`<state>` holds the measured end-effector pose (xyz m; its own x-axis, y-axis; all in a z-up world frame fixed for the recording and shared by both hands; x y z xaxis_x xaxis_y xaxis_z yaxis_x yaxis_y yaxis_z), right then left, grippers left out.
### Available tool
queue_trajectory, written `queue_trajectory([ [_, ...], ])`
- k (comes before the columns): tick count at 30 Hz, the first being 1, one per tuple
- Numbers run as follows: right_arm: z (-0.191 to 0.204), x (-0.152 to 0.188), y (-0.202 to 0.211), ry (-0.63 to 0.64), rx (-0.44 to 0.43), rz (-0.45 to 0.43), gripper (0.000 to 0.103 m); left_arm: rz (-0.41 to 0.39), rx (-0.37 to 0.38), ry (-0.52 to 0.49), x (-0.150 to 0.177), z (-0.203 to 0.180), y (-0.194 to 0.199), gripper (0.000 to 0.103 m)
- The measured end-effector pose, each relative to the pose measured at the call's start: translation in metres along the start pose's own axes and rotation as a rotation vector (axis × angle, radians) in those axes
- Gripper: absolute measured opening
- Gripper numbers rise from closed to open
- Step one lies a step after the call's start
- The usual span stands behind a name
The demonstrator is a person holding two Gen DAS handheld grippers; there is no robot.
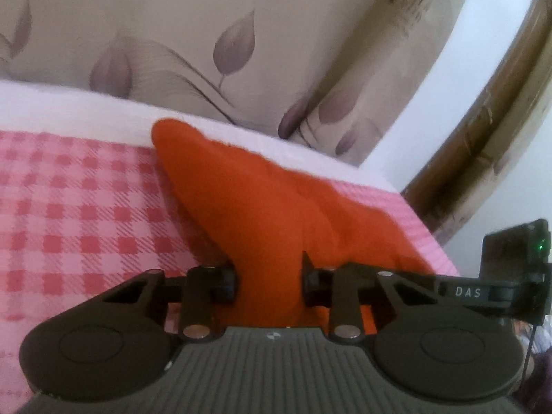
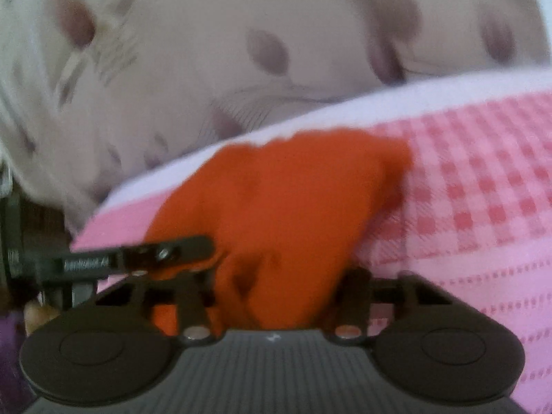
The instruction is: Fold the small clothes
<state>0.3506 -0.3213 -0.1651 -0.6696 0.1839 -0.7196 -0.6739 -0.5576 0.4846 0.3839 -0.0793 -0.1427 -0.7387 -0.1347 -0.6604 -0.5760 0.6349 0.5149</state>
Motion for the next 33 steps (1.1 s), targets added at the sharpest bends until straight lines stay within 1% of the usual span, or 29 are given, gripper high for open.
queue_trajectory([
  [2,0.009,0.000,0.009,-0.031,-0.034,-0.027,0.038,-0.016,-0.015,-0.012,-0.001,-0.007,0.014,0.031],
  [5,0.036,0.002,0.024,-0.023,-0.077,-0.060,0.037,-0.036,-0.038,-0.045,0.000,-0.019,0.041,0.031],
  [8,0.061,0.008,0.038,-0.018,-0.103,-0.069,0.037,-0.049,-0.054,-0.059,0.006,-0.027,0.074,0.031],
  [13,0.099,0.036,0.065,-0.065,-0.165,-0.075,0.037,-0.047,-0.081,-0.070,0.029,-0.035,0.129,0.031],
  [18,0.133,0.070,0.085,-0.079,-0.205,-0.078,0.037,-0.039,-0.096,-0.059,0.056,-0.030,0.174,0.031],
  [21,0.153,0.091,0.092,-0.065,-0.208,-0.072,0.037,-0.041,-0.120,-0.061,0.074,-0.026,0.192,0.031],
  [24,0.161,0.114,0.095,-0.070,-0.201,-0.059,0.037,-0.042,-0.151,-0.053,0.097,-0.020,0.204,0.031],
  [28,0.168,0.144,0.087,-0.034,-0.130,-0.021,0.037,-0.046,-0.218,-0.056,0.130,-0.007,0.203,0.034],
  [29,0.169,0.150,0.086,-0.020,-0.103,-0.020,0.038,-0.066,-0.237,-0.069,0.136,-0.004,0.203,0.042],
  [30,0.170,0.156,0.084,0.004,-0.056,-0.027,0.039,-0.090,-0.266,-0.100,0.142,-0.003,0.202,0.055],
  [31,0.169,0.161,0.082,0.009,-0.026,-0.024,0.046,-0.117,-0.304,-0.122,0.146,-0.003,0.202,0.063],
  [32,0.167,0.165,0.080,0.005,-0.005,-0.016,0.055,-0.151,-0.358,-0.136,0.150,-0.004,0.202,0.086],
  [33,0.166,0.168,0.080,0.015,0.012,-0.021,0.058,-0.196,-0.409,-0.160,0.154,-0.006,0.205,0.103],
])
Point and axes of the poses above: each gripper's, at about its wrist camera, not at the fingertips, and y roughly against the way its jaws point, z to its left, x to its underside, the point moved 3 cm from there along -y, roughly the way its jaws point, and after that the axes turned 7 degrees about y, right-handed, at the moved point
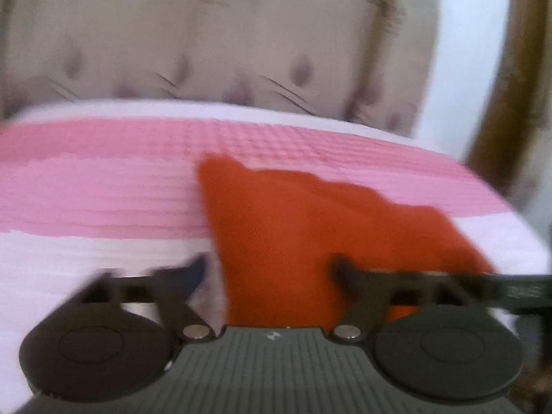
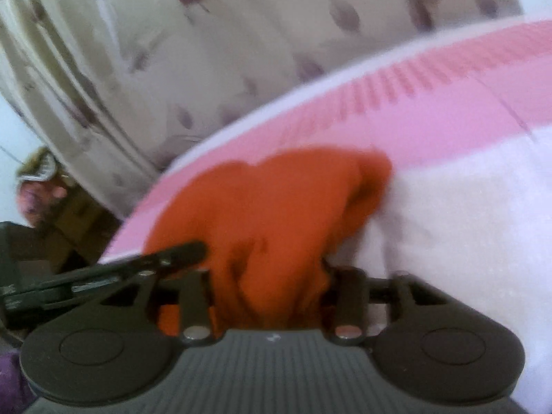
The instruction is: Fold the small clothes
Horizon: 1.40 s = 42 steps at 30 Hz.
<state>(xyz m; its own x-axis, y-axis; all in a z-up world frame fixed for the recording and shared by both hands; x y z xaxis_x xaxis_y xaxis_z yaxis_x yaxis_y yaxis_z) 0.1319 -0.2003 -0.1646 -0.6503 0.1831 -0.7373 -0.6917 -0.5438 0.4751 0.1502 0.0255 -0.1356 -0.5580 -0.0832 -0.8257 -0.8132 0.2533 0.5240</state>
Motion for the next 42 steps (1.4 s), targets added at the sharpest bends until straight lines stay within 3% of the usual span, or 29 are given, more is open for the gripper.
queue_trajectory([
  [2,0.005,0.001,0.010,0.063,0.068,-0.042,0.068,-0.138,-0.080,-0.051,0.001,-0.005,0.015,0.103],
  [4,0.017,0.000,0.033,0.132,0.117,-0.132,0.068,-0.219,-0.135,-0.088,0.001,-0.012,0.031,0.103],
  [6,0.035,-0.001,0.059,0.224,0.150,-0.230,0.074,-0.264,-0.131,-0.108,-0.001,-0.021,0.047,0.103],
  [8,0.054,0.001,0.081,0.320,0.219,-0.310,0.089,-0.314,-0.135,-0.112,-0.004,-0.030,0.064,0.103],
  [12,0.084,0.012,0.115,0.428,0.319,-0.452,0.102,-0.385,-0.142,-0.114,-0.007,-0.049,0.098,0.103],
  [15,0.095,0.023,0.131,0.450,0.394,-0.511,0.103,-0.477,-0.132,-0.097,-0.011,-0.061,0.121,0.103],
  [20,0.099,0.033,0.150,0.424,0.410,-0.542,0.103,-0.579,-0.139,-0.059,-0.021,-0.075,0.152,0.103],
  [27,0.106,0.036,0.161,0.427,0.415,-0.544,0.103,-0.516,-0.198,-0.019,-0.031,-0.082,0.168,0.103],
  [42,0.114,0.049,0.160,0.449,0.416,-0.504,0.103,-0.415,-0.129,0.008,-0.015,-0.065,0.160,0.103],
])
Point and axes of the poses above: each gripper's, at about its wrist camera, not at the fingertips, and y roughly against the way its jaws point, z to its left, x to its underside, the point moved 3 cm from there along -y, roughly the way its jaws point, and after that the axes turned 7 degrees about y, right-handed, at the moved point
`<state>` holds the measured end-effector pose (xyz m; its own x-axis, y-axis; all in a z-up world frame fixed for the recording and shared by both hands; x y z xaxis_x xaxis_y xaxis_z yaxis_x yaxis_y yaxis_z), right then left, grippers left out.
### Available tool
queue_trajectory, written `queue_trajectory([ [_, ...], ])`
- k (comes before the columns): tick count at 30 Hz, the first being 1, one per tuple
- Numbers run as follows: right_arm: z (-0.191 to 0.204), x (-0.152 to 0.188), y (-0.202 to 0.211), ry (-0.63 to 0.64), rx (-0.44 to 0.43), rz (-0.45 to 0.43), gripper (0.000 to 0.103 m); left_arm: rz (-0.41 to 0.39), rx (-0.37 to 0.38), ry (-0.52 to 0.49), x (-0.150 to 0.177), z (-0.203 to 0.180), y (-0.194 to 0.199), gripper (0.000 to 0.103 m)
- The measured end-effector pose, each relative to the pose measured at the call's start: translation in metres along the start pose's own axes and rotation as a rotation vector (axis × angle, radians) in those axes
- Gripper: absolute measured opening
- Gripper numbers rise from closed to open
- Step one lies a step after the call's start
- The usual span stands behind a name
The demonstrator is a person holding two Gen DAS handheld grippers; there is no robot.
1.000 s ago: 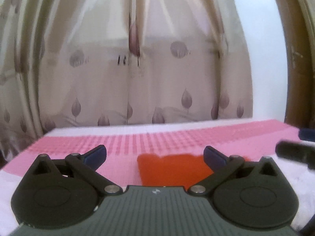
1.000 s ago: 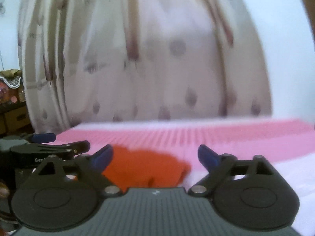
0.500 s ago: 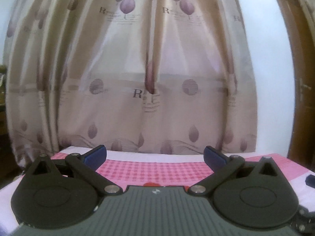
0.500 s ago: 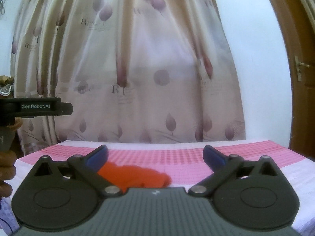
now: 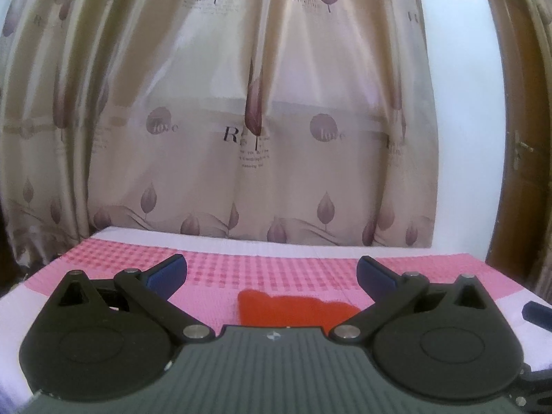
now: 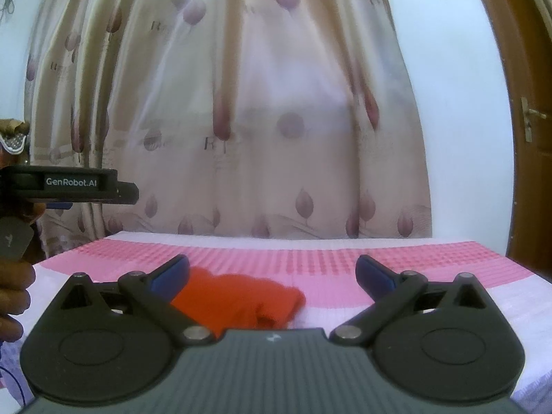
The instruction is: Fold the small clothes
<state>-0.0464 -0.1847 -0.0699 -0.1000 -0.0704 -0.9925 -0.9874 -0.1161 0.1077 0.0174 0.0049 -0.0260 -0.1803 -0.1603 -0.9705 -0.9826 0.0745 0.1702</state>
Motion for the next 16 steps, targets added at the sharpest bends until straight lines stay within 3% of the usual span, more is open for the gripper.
queue_trajectory([
  [9,0.004,0.005,-0.002,-0.002,-0.006,0.025,0.103,0.069,0.006,0.016,0.016,0.009,-0.010,0.103],
  [16,0.008,0.007,-0.002,0.012,-0.003,0.028,0.103,0.072,-0.018,0.020,0.023,0.013,-0.013,0.103],
])
Point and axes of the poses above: each gripper's, at about its wrist camera, not at the fingertips, and y roughly against the way its jaws point, z to its left, x to its underside, the point moved 3 cm from there along -y, roughly the way its jaws point, and after that the axes turned 7 degrees about y, right-handed, at the moved point
